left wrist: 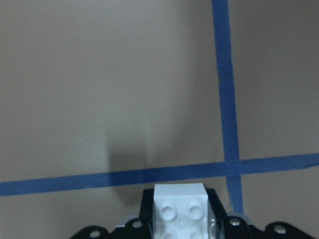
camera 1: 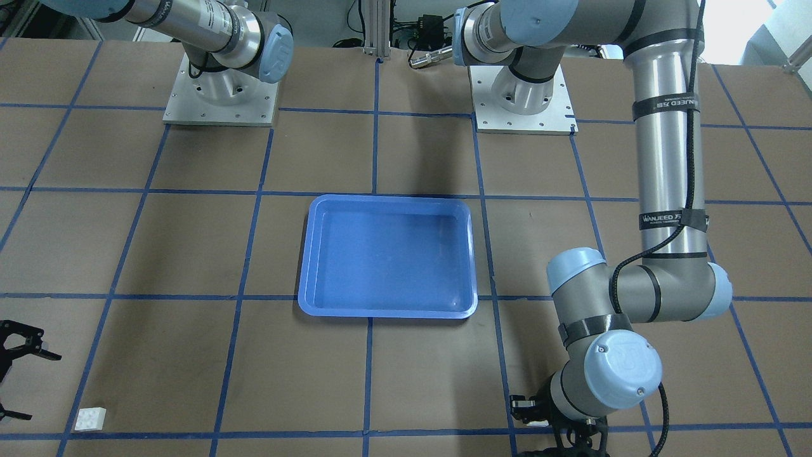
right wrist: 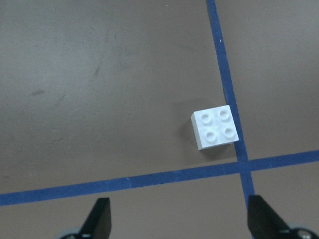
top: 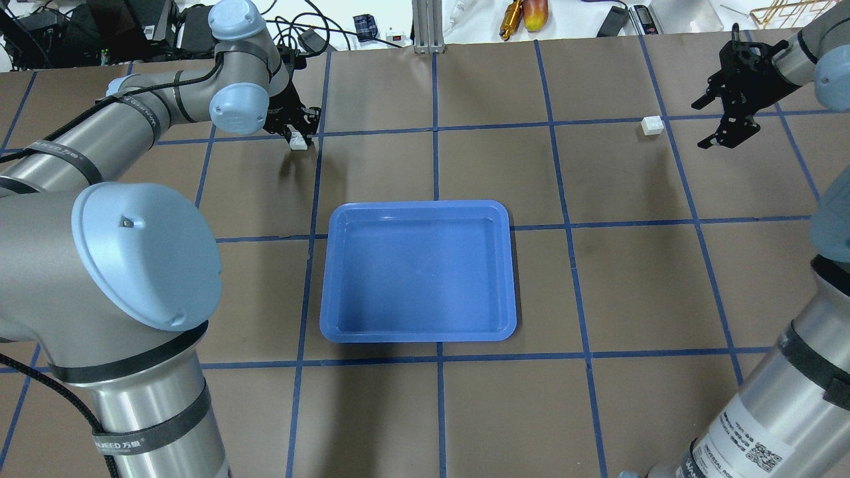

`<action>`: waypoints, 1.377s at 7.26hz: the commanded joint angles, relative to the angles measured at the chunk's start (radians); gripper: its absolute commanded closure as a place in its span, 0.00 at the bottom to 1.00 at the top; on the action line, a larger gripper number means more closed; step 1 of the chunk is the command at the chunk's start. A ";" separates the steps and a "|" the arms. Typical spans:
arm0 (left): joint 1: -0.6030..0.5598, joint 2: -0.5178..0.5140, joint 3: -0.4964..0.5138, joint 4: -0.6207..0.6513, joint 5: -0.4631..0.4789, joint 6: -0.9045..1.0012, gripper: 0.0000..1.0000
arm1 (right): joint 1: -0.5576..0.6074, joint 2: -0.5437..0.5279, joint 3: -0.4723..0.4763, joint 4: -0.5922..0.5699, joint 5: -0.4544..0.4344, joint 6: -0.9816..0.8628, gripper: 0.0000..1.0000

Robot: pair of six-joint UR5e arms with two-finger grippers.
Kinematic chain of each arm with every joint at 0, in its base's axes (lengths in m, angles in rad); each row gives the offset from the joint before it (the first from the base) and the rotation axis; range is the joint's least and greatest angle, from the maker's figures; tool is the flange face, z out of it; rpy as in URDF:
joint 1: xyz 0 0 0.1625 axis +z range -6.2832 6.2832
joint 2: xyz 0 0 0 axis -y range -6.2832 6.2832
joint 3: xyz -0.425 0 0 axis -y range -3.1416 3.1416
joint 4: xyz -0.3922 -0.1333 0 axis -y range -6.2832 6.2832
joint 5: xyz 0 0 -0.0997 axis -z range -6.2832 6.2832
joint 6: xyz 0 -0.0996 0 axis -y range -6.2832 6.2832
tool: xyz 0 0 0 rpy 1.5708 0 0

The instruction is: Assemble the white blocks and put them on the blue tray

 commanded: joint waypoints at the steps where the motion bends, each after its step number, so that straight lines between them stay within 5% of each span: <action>1: 0.001 0.021 -0.001 -0.018 -0.001 -0.002 0.79 | 0.009 0.104 -0.123 0.023 0.012 -0.050 0.07; 4: -0.033 0.113 -0.032 -0.128 0.001 -0.025 0.79 | 0.046 0.110 -0.144 0.116 0.023 -0.122 0.06; 10: -0.173 0.334 -0.305 -0.116 -0.010 -0.203 0.79 | 0.069 0.127 -0.145 0.099 0.024 -0.159 0.06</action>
